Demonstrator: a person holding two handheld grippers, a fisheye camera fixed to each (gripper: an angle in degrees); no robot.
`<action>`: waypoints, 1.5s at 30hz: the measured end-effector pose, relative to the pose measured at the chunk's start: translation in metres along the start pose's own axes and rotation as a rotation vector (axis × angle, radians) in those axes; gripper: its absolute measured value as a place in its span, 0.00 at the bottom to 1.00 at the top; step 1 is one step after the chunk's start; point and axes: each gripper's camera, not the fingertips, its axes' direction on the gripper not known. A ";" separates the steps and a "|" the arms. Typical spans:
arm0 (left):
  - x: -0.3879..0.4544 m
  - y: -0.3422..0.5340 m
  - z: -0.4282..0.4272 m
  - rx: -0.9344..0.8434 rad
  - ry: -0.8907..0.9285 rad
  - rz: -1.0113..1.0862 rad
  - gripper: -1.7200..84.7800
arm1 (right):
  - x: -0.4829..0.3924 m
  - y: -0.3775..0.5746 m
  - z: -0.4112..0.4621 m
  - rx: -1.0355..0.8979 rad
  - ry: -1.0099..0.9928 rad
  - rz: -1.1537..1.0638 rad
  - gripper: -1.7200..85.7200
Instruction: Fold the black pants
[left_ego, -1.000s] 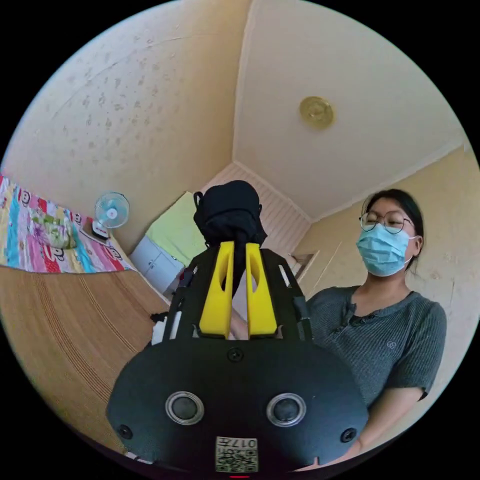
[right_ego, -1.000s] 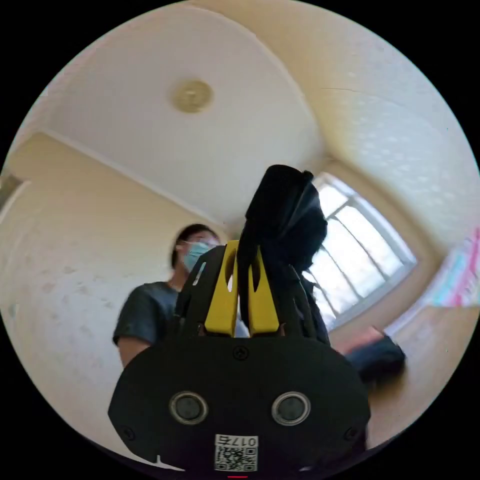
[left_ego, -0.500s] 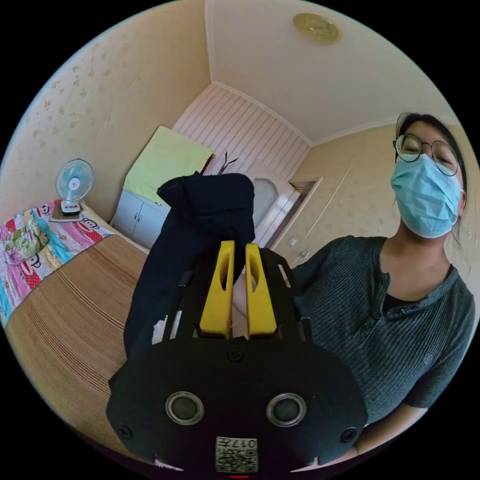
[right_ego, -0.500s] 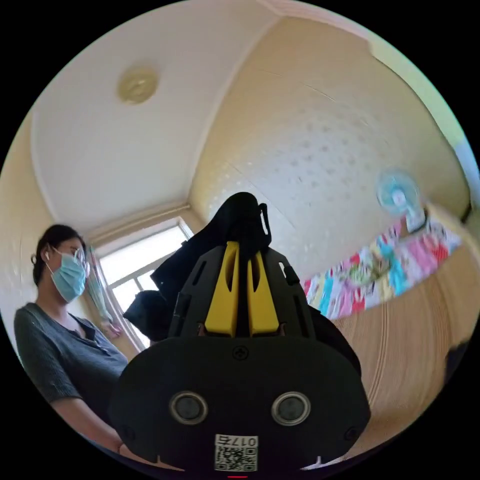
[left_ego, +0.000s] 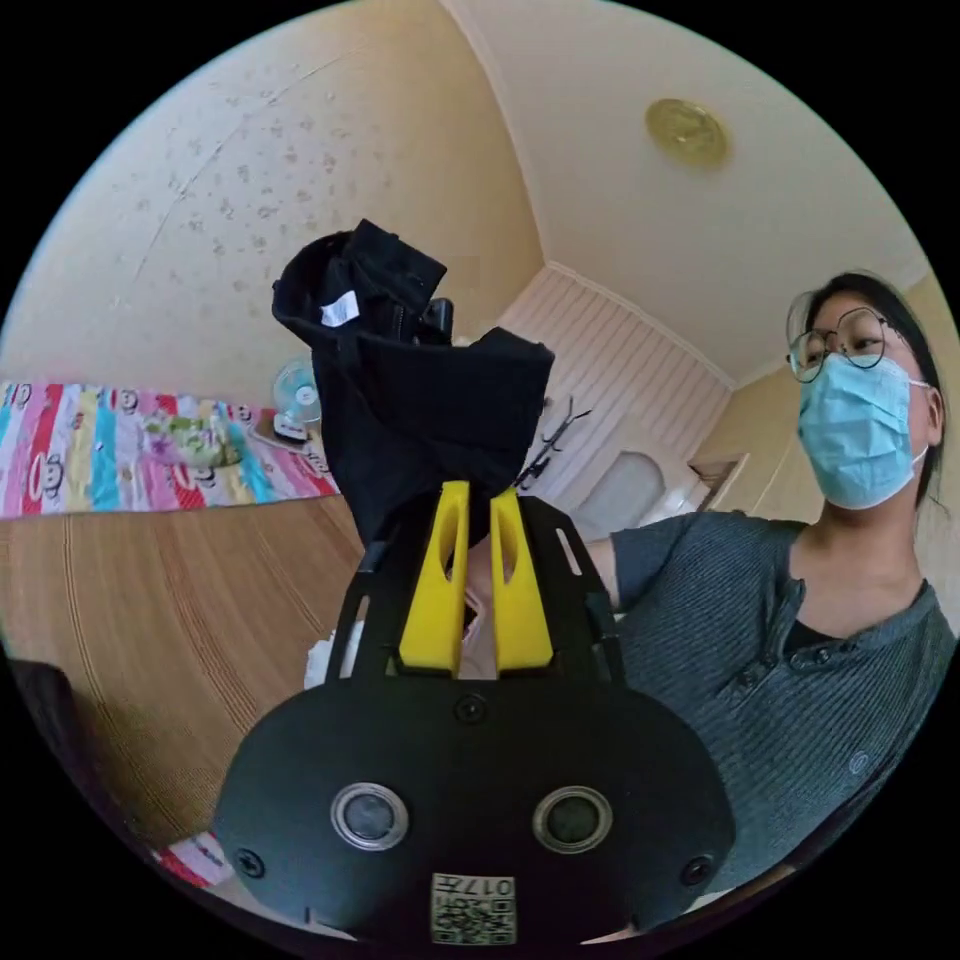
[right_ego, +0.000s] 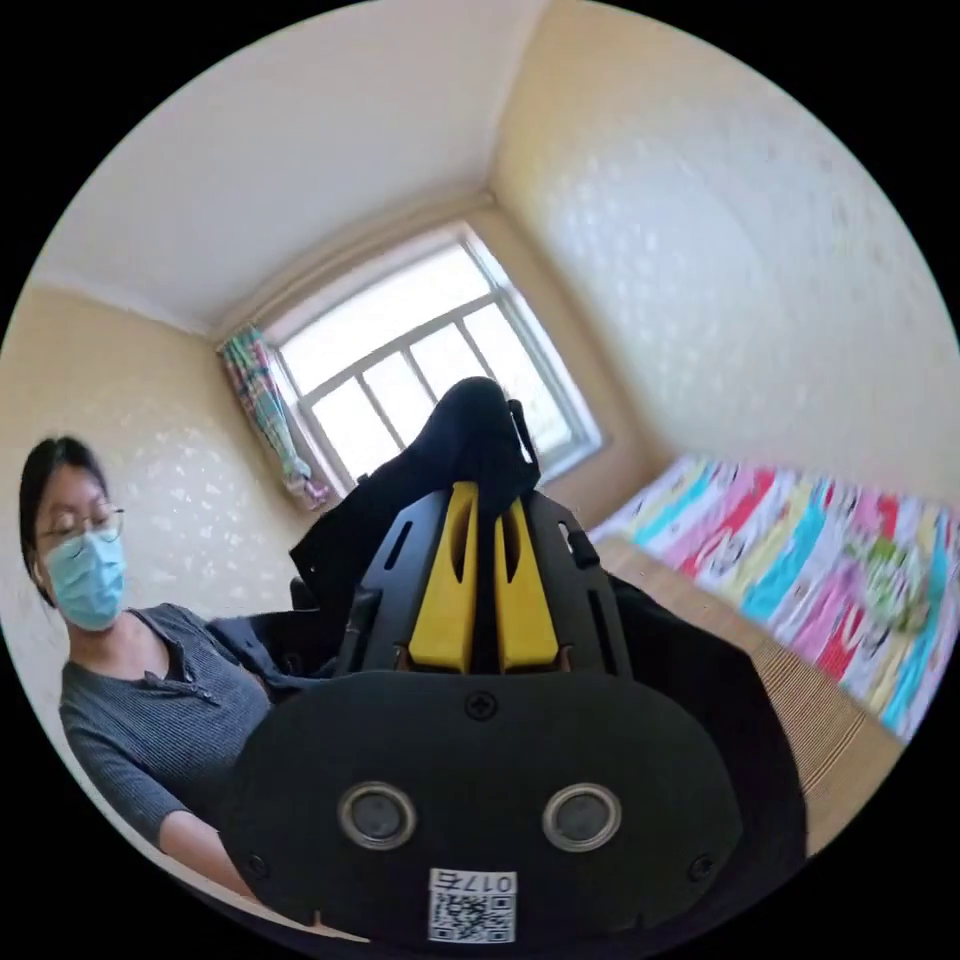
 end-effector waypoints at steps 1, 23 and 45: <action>-0.032 0.019 -0.014 -0.023 -0.100 -0.106 0.07 | 0.043 0.011 0.054 -0.114 -0.030 0.111 0.05; -0.503 0.188 -0.092 -0.354 -0.466 -1.460 0.22 | 0.015 0.544 -0.179 0.306 0.217 1.564 0.03; -0.380 0.223 -0.198 0.099 -0.538 -1.733 0.17 | -0.009 0.484 -0.246 0.216 0.046 1.607 0.02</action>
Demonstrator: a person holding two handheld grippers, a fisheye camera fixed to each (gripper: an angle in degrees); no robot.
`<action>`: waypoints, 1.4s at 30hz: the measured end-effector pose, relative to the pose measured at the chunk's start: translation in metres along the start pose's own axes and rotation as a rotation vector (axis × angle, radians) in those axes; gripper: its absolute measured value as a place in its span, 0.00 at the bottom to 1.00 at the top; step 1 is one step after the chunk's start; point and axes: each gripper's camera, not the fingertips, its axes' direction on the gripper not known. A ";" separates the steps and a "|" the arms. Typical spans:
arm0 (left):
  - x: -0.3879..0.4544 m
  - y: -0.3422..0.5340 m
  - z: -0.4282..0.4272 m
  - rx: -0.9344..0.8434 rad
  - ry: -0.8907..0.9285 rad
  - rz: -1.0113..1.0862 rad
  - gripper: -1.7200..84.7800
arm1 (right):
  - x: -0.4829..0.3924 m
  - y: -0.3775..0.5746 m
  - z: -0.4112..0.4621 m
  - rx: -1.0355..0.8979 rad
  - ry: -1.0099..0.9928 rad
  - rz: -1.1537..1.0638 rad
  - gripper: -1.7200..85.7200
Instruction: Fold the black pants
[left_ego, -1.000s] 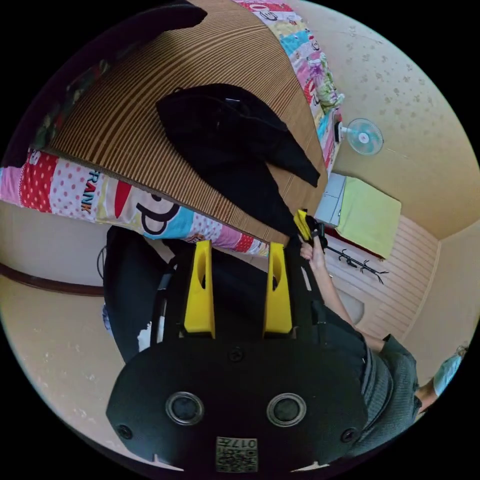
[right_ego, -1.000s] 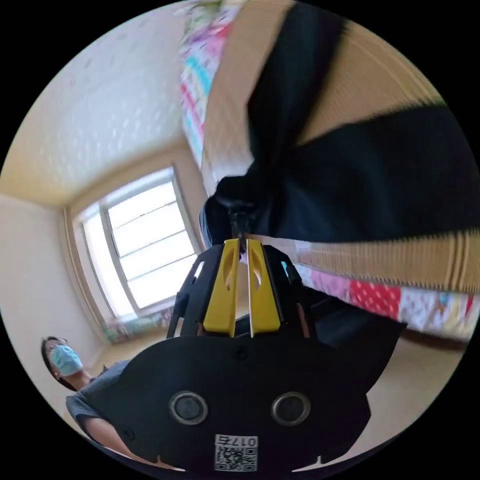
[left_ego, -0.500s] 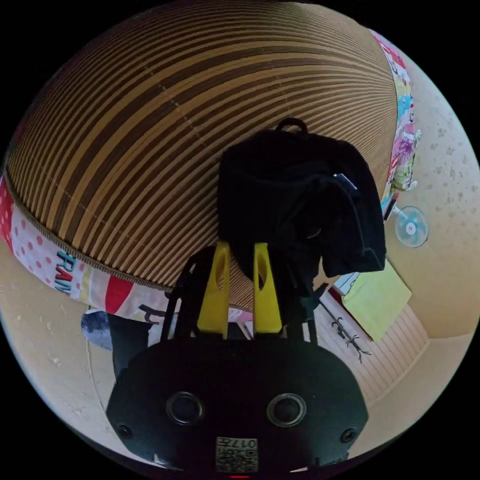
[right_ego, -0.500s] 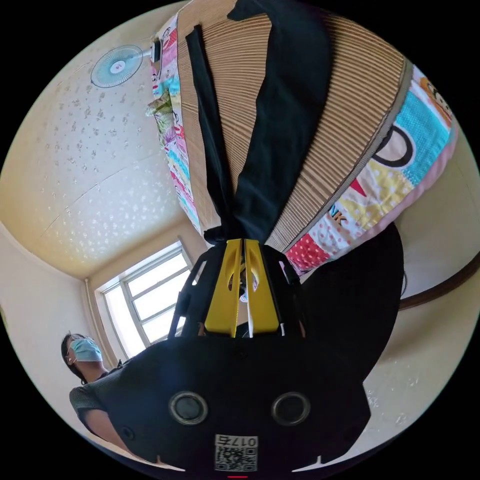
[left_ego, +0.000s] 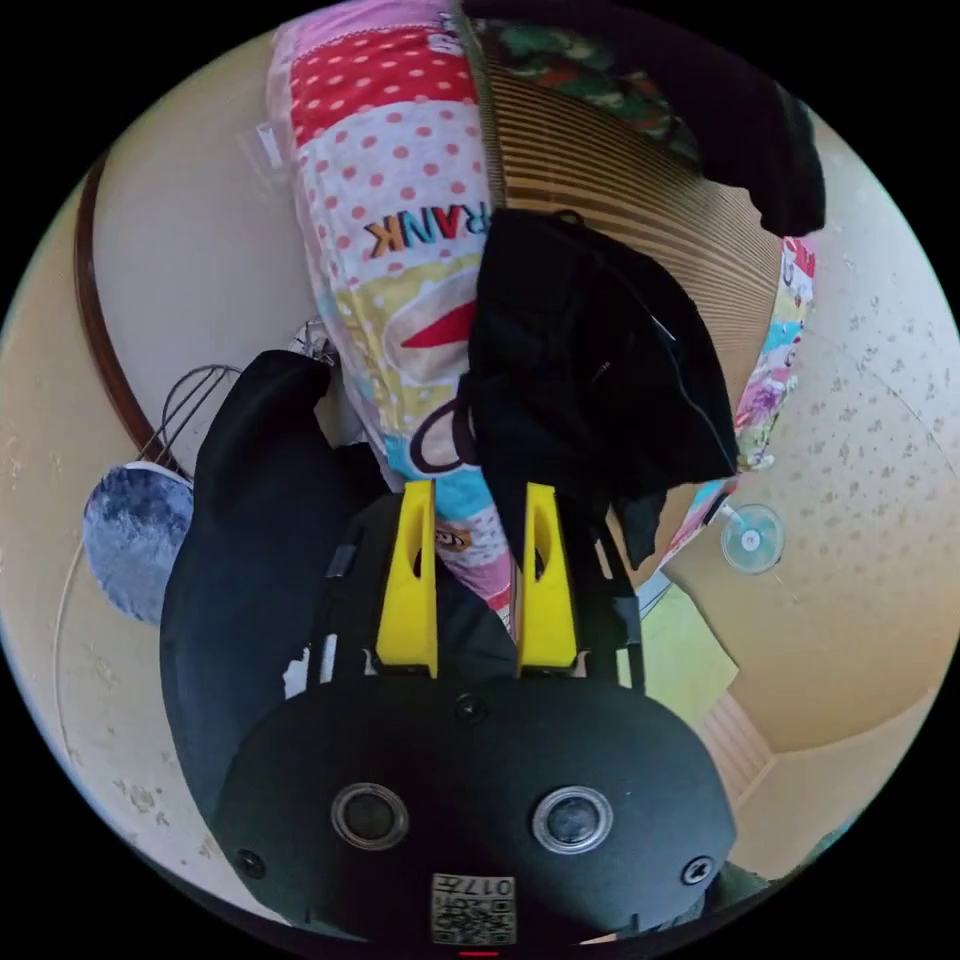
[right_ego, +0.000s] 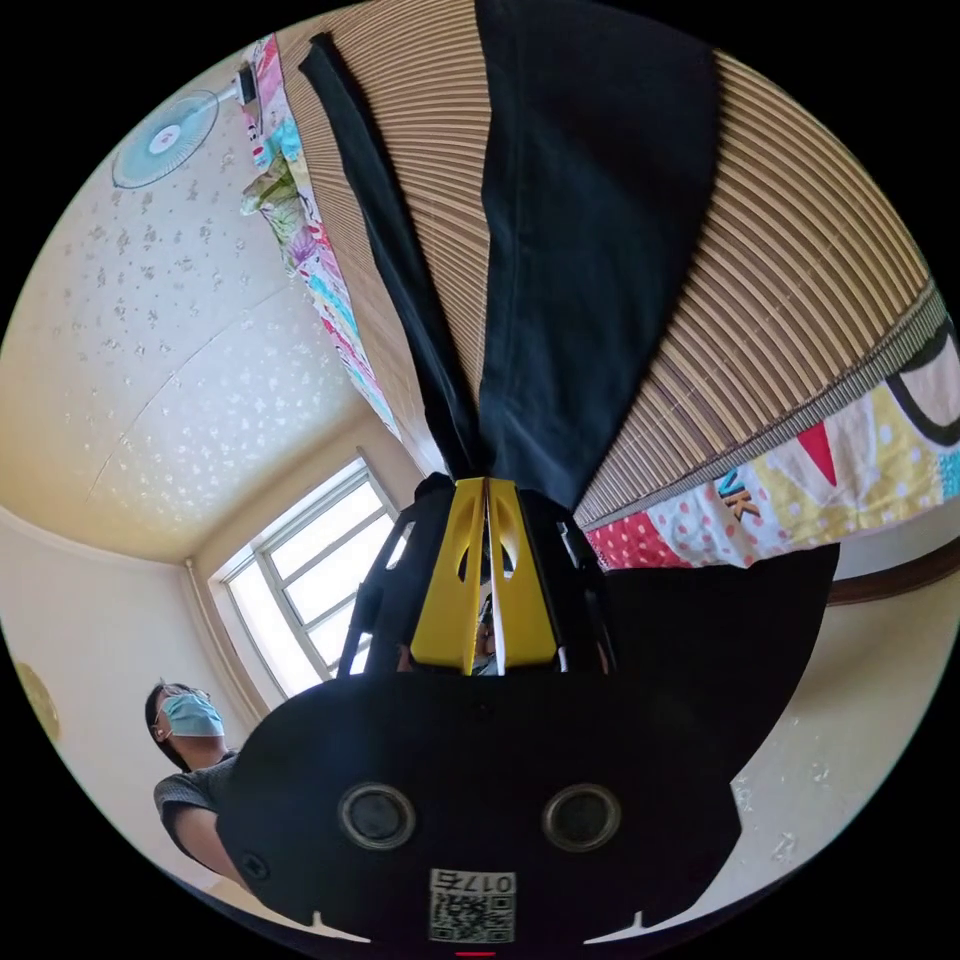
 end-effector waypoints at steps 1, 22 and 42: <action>0.016 0.007 -0.002 -0.020 0.031 0.052 0.18 | -0.001 0.001 -0.003 -0.009 0.020 0.003 0.02; 0.234 -0.095 -0.055 0.318 0.068 0.493 0.13 | -0.150 -0.070 -0.046 -0.024 0.394 -0.266 0.02; 0.033 0.020 -0.024 0.172 -0.417 0.261 0.17 | -0.202 -0.081 0.038 0.074 1.445 -0.503 0.02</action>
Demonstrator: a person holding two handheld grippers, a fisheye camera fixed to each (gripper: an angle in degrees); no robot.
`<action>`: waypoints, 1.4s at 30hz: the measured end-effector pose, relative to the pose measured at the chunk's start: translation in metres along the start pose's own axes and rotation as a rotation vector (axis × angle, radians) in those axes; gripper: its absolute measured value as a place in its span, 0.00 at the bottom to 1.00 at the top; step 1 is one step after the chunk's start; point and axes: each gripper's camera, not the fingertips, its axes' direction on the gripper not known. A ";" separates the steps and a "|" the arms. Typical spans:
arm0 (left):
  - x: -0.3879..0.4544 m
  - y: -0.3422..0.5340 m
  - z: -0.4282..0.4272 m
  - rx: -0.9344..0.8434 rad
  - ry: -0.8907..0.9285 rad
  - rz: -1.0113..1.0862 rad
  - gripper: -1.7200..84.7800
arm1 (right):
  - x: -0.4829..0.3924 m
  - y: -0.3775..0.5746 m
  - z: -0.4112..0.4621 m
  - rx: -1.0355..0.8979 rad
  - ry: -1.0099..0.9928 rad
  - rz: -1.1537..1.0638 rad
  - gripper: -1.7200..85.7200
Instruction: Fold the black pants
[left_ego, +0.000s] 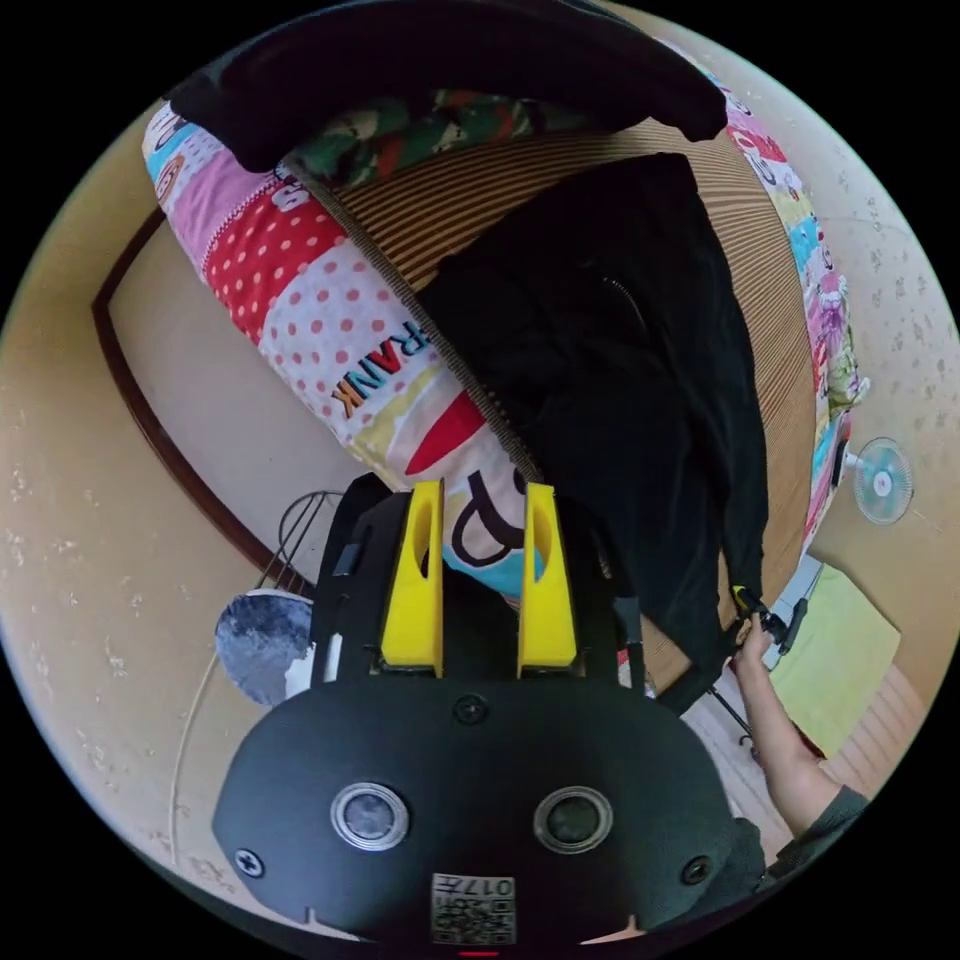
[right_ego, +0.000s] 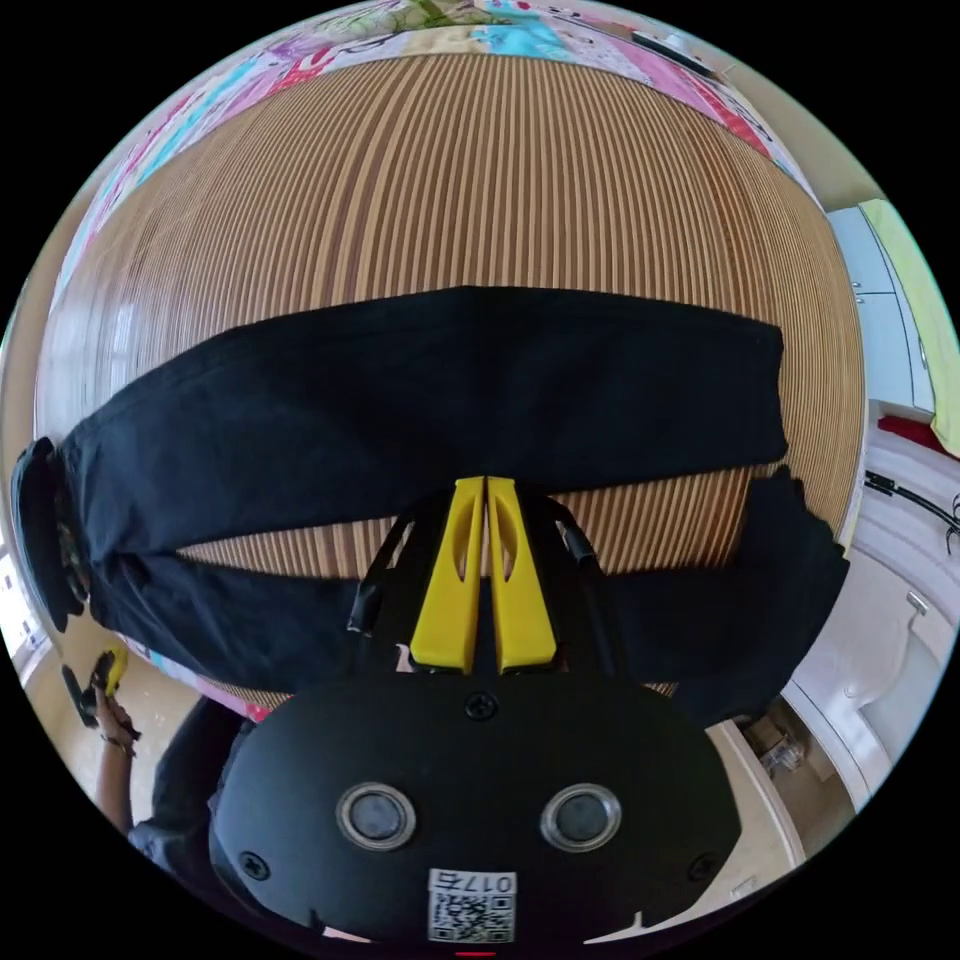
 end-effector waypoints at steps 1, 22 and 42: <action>-0.003 -0.005 0.001 -0.001 0.052 -0.024 0.18 | 0.004 0.014 0.000 -0.023 -0.019 -0.014 0.03; -0.064 0.023 -0.046 0.030 0.536 -0.001 0.06 | 0.197 0.300 0.072 0.295 -1.234 1.063 0.12; 0.054 -0.095 -0.109 0.204 0.575 0.068 0.04 | 0.127 -0.026 -0.160 0.260 -0.723 0.540 0.03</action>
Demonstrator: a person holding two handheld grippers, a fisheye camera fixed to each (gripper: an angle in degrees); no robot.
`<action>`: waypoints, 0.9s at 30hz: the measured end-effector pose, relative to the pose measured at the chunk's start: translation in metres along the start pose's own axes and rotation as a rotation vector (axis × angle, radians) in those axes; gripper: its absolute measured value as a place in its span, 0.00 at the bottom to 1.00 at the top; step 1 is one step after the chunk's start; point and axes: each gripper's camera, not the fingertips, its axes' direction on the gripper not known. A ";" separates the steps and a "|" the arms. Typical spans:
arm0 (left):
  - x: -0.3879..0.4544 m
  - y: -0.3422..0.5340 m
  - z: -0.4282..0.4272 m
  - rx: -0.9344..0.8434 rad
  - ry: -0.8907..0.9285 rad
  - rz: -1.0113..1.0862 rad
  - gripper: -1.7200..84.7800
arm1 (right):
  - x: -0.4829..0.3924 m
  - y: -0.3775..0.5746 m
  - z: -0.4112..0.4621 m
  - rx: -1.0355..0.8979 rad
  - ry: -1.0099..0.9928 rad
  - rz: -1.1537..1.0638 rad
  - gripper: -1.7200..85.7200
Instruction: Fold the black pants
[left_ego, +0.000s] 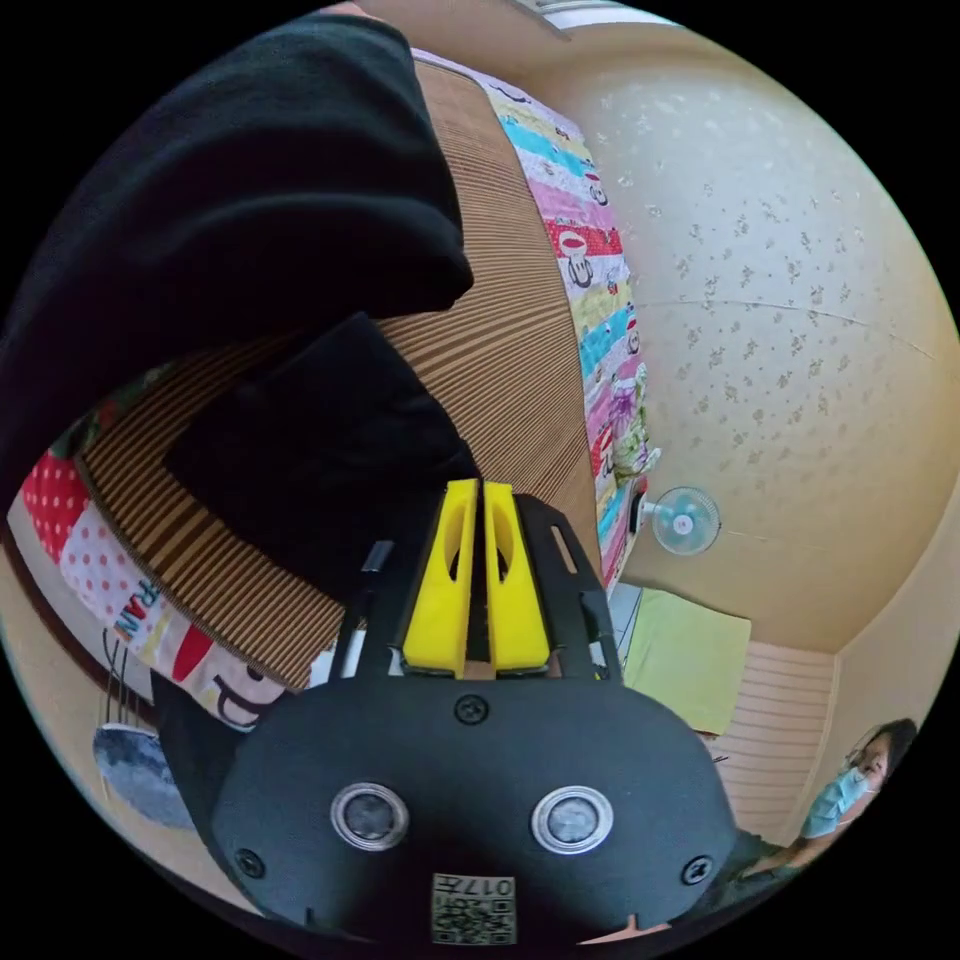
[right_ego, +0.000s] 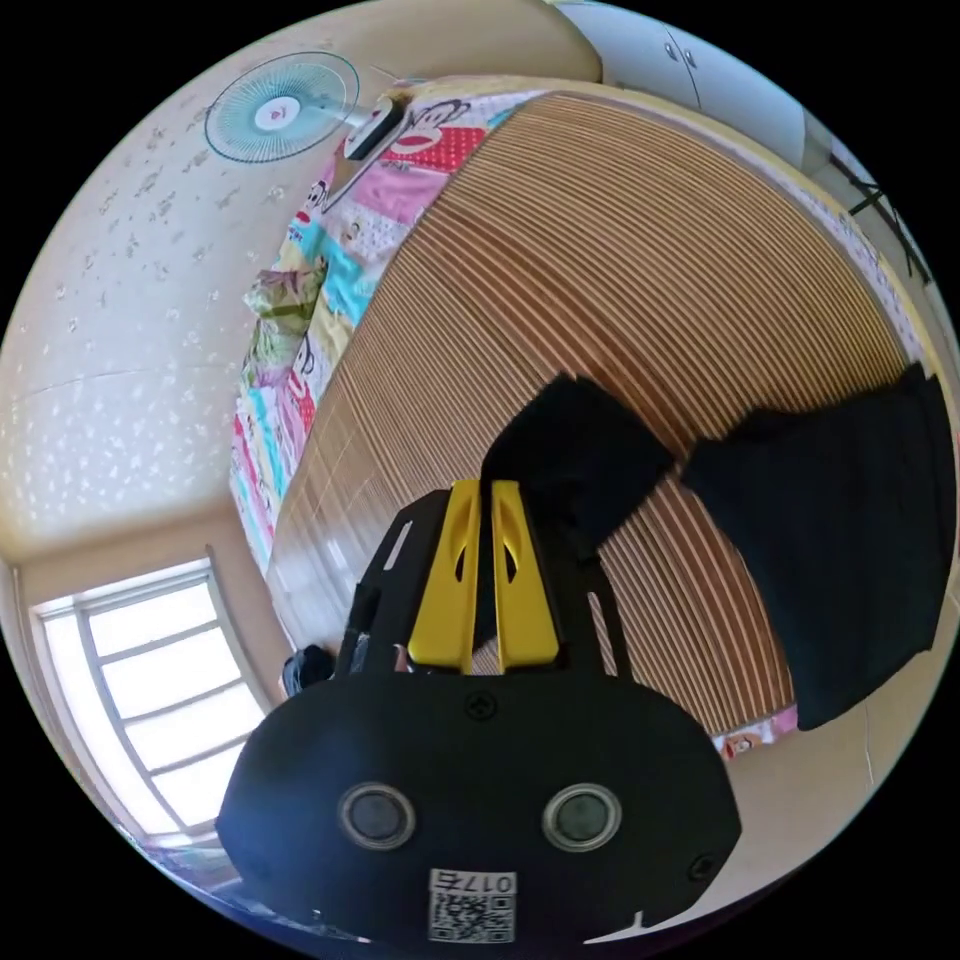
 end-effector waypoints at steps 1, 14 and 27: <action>0.000 -0.010 0.012 0.027 0.066 -0.011 0.04 | -0.020 -0.014 0.008 0.037 0.038 0.005 0.03; 0.027 0.059 0.190 -0.555 -0.526 0.331 0.02 | -0.066 0.087 0.196 -0.300 0.511 -0.470 0.03; -0.014 0.083 0.124 -0.521 -0.485 0.153 0.02 | 0.059 0.162 0.123 -0.287 -0.033 -0.044 0.05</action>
